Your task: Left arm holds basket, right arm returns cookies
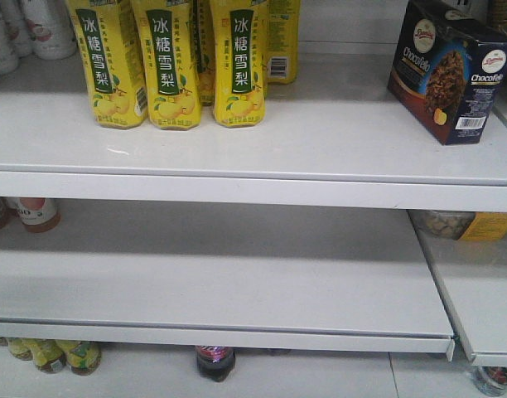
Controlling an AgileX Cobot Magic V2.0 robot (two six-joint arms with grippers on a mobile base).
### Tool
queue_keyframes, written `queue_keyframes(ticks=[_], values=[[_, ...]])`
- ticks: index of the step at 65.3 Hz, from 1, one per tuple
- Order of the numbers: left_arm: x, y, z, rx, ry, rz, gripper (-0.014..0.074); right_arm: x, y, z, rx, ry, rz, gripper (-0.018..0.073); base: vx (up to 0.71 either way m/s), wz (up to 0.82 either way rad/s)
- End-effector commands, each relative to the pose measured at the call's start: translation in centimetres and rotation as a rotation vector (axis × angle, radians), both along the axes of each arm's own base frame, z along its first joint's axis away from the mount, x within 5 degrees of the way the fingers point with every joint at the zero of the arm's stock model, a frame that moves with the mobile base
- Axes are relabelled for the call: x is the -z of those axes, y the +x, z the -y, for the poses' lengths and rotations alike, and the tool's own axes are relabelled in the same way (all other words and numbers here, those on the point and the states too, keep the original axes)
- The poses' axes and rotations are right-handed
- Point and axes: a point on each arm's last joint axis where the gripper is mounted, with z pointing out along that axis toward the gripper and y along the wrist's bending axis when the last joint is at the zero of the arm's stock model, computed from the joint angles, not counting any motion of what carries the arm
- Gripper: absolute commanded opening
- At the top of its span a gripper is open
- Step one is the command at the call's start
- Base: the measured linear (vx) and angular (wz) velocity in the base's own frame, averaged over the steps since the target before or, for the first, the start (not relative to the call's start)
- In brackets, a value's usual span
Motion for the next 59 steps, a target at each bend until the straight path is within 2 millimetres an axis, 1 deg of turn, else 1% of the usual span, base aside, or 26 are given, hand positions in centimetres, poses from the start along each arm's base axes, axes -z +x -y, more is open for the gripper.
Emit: queue_keyframes(ticks=[1,59], values=[[-0.82,-0.05,0.06,0.011,0.009,0.123,-0.0006,-1.44,-0.11,0.05,0.007,-0.001,0.090,-0.0008,0.00,0.00],[-0.82,-0.05,0.06,0.011,0.009,0.123,-0.0006,-1.45,-0.11,0.05,0.007,-0.001,0.091,-0.0008,0.00,0.00]])
